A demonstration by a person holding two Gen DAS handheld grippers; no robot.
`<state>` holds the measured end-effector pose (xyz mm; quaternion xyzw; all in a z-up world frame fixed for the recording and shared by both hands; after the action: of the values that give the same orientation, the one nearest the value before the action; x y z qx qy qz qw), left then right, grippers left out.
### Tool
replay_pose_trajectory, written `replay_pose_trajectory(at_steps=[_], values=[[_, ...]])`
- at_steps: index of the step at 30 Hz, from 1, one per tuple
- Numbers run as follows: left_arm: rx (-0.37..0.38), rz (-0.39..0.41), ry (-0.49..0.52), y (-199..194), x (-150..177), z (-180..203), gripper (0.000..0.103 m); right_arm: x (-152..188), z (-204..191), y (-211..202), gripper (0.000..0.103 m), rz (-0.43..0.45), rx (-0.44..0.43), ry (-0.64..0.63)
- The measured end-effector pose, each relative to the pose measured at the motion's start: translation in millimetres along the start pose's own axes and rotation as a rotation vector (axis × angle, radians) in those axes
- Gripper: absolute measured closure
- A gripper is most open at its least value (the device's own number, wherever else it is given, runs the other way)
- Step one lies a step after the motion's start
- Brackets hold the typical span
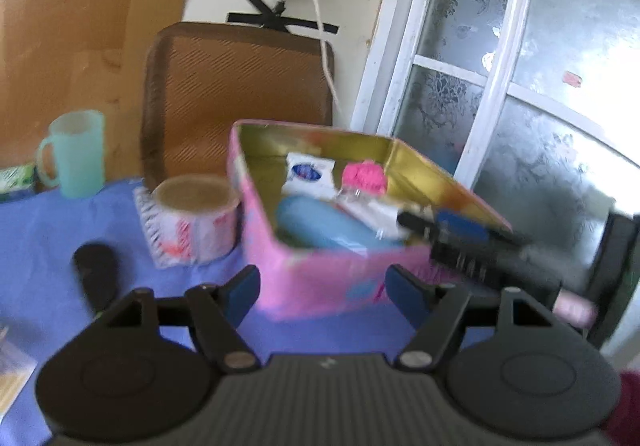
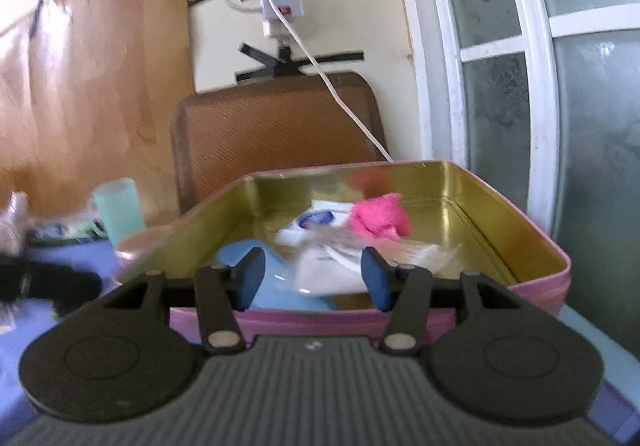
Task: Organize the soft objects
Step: 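Grasp the green VIRJOY tissue pack with the right gripper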
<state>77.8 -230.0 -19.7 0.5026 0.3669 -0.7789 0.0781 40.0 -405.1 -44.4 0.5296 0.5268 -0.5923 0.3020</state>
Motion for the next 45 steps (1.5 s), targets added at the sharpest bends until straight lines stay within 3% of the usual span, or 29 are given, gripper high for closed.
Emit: replay_pose_trajectory(at_steps=[3,7,10,16,21,23,27,30,35,38,42,45], values=[[-0.027,-0.010,-0.022,-31,29,-21,0.032,-6,-20,-11,0.047,0.030,-0.078,0.000],[-0.126,0.013,-0.068,-80,62,-62,0.032,-11,-66,-22,0.047,0.020,-0.244,-0.040],[-0.217,0.067,-0.168,-124,78,-103,0.031,-6,-114,-23,0.047,-0.045,-0.406,-0.094],[-0.395,0.154,-0.379,-187,107,-187,0.030,2,-224,-2,0.047,-0.210,-0.646,-0.160],[-0.502,0.159,-0.427,-193,122,-226,0.030,16,-342,34,0.047,-0.350,-0.744,-0.280],[-0.489,0.179,-0.430,-193,126,-228,0.030,34,-385,50,0.046,-0.428,-0.766,-0.359],[-0.453,0.183,-0.420,-193,127,-226,0.030,70,-433,86,0.044,-0.532,-0.695,-0.471],[-0.439,0.189,-0.428,-193,128,-226,0.030,73,-435,105,0.051,-0.558,-0.667,-0.445],[-0.429,0.196,-0.435,-191,128,-226,0.029,36,-396,103,0.052,-0.445,-0.585,-0.330],[-0.417,0.205,-0.448,-192,129,-226,0.029,24,-349,75,0.052,-0.404,-0.570,-0.295],[-0.392,0.216,-0.475,-195,129,-226,0.031,35,-282,21,0.051,-0.418,-0.578,-0.252],[-0.273,0.207,-0.525,-190,120,-210,0.034,58,-250,-18,0.051,-0.453,-0.596,-0.275]])
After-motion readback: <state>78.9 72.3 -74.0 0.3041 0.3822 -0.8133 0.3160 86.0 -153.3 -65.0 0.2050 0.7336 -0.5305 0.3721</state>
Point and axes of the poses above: each gripper's, at about its wrist camera, not at the fingertips, and y roughly the way its jaws point, z to its right, x to its underside, the point moved 7 cm from there along y, roughly the way its jaws point, and after that the axes turned 2 degrees about x, right-handed, at the moved point
